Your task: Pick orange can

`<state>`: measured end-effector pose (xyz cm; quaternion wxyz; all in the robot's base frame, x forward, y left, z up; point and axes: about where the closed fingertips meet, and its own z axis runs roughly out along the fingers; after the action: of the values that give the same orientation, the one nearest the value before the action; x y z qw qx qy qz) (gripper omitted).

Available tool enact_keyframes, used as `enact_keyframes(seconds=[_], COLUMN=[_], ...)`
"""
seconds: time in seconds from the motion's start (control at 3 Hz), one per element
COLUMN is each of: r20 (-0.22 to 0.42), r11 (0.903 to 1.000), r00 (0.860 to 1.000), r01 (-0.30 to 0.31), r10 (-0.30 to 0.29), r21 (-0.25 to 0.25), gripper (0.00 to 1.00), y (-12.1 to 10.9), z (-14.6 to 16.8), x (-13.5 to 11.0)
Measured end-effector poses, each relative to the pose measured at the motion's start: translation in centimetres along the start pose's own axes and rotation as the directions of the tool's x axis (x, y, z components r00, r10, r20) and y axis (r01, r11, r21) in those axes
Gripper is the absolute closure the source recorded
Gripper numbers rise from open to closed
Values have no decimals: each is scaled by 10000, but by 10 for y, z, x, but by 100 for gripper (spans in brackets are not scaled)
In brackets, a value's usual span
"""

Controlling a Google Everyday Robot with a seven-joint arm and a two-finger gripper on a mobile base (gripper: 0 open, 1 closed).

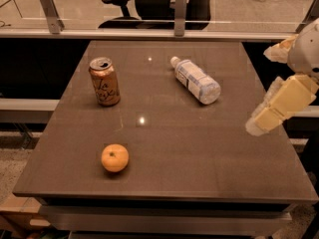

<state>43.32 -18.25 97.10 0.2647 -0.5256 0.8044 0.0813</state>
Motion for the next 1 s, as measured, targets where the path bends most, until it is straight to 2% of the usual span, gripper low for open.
enact_keyframes(seconds=[0.33, 0.67, 1.0], r20=[1497, 2620, 2813], r11=[9926, 9774, 9755], r00=[9816, 9440, 9373], r01=[-1211, -2111, -2195], r10=[1187, 2007, 2058], r21=[67, 116, 175], gripper=[0, 0, 0], y=[8, 10, 8], z=[4, 11, 10], x=[-16, -25, -30])
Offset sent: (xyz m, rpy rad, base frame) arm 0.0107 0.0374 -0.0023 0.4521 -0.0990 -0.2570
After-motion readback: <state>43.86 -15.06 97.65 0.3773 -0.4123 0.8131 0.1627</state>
